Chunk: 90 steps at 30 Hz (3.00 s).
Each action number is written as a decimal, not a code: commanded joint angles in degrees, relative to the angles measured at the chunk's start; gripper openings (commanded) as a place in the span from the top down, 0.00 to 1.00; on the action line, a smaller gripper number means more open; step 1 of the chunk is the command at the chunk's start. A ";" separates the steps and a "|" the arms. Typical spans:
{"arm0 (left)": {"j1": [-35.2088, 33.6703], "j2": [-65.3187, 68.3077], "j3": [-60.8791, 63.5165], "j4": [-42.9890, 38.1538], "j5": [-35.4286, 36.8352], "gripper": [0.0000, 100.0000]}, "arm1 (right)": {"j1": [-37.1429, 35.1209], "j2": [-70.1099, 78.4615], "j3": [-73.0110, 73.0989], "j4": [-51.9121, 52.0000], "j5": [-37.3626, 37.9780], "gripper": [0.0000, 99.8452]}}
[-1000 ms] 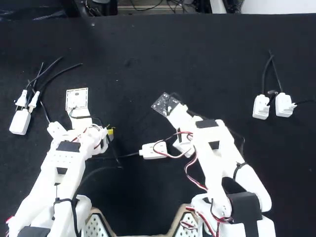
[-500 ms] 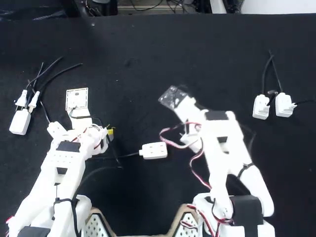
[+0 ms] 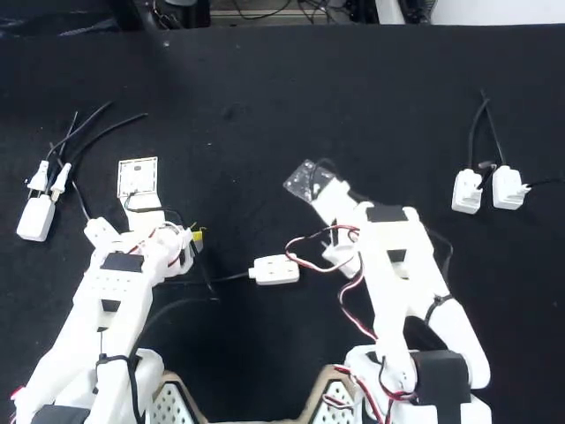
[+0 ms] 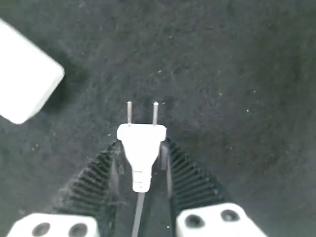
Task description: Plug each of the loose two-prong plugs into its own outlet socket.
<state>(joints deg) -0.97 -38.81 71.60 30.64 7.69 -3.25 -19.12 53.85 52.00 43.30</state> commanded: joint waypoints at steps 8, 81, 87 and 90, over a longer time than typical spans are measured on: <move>-0.57 -1.67 -0.22 -0.79 0.35 0.76 | 1.67 -2.68 -2.07 -1.76 -3.43 0.78; -0.57 -1.67 -0.40 -1.05 0.26 0.76 | -8.26 -2.33 4.70 -2.29 -4.13 0.80; -0.57 -1.67 -0.40 -1.14 0.26 0.76 | -8.09 -2.68 5.32 -2.99 -2.20 0.80; -0.57 -1.67 -0.40 -1.14 0.26 0.76 | -7.74 -2.68 3.65 -2.55 -2.02 0.80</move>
<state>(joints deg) -0.97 -38.81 71.60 30.64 7.69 -10.90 -20.79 59.47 49.98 40.57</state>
